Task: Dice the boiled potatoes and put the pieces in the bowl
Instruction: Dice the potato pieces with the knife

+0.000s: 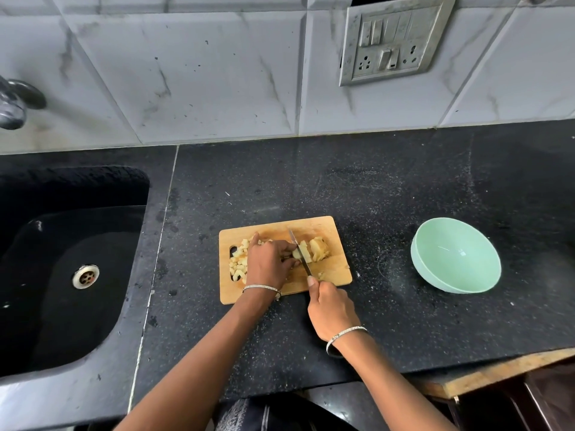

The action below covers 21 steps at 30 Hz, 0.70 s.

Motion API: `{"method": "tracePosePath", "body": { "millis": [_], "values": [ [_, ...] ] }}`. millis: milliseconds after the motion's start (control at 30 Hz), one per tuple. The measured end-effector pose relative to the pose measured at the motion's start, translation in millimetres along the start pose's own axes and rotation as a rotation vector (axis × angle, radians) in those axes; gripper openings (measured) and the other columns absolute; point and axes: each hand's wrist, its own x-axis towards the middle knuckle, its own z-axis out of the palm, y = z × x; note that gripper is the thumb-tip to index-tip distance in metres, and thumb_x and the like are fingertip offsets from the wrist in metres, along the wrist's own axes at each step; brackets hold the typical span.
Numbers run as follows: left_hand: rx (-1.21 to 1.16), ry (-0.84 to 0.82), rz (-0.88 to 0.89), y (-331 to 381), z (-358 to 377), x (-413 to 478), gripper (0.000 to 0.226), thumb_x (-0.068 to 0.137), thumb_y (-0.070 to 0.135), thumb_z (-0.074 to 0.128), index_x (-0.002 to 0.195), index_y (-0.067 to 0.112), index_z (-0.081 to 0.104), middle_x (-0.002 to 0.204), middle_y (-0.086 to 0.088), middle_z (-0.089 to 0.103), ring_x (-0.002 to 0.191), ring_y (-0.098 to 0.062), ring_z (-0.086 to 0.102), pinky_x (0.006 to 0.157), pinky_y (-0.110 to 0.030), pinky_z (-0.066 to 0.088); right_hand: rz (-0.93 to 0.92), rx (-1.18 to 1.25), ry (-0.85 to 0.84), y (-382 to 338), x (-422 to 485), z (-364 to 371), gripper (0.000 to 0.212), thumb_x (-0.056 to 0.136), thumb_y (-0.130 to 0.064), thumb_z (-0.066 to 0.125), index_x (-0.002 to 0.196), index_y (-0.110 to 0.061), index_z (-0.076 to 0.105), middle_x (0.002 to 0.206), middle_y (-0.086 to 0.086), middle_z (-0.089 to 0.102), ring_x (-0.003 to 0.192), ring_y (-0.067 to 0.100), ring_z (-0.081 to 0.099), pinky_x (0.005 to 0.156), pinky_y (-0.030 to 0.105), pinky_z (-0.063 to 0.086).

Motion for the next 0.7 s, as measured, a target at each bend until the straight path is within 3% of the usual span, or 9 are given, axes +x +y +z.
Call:
{"method": "tracePosePath", "body": {
  "millis": [300,467,567,700],
  "values": [
    [-0.021,0.004,-0.022,0.7,-3.0,-1.3,0.024,0.074,0.025,0.081,0.096,0.024,0.073,0.087,0.010,0.074,0.086,-0.006,0.068,0.118,-0.031,0.005,-0.023,-0.117,0.050,21.0,-29.6,-2.6,0.054,0.103,-0.050,0.017,0.103,-0.015,0.059,0.105,0.013,0.064,0.100,0.037,0.062,0.074,0.040,0.045],
    [0.005,0.017,0.008,0.8,-5.4,-2.9,0.029,0.072,0.032,0.081,0.099,0.025,0.072,0.090,0.011,0.073,0.088,-0.008,0.067,0.118,-0.033,0.007,-0.016,-0.103,0.045,35.3,-30.9,-16.4,0.053,0.102,-0.052,0.017,0.102,-0.018,0.058,0.106,0.014,0.064,0.104,0.039,0.058,0.081,0.044,0.046],
    [0.019,0.038,0.047,-1.5,-5.9,-5.8,0.038,0.068,0.031,0.084,0.103,0.026,0.070,0.098,0.011,0.071,0.099,-0.013,0.063,0.119,-0.043,0.015,-0.068,-0.065,0.046,36.7,-25.4,-17.0,0.052,0.101,-0.054,0.013,0.091,-0.022,0.053,0.097,0.012,0.064,0.099,0.037,0.057,0.080,0.044,0.046],
    [0.076,0.079,0.042,-2.9,-6.8,-8.9,0.045,0.061,0.034,0.087,0.102,0.025,0.071,0.101,0.002,0.070,0.106,-0.022,0.057,0.108,-0.051,0.033,-0.106,-0.015,0.043,29.7,-21.7,-12.1,0.055,0.102,-0.052,0.014,0.085,-0.019,0.053,0.087,0.007,0.065,0.092,0.034,0.059,0.079,0.043,0.046]
  ]
}}
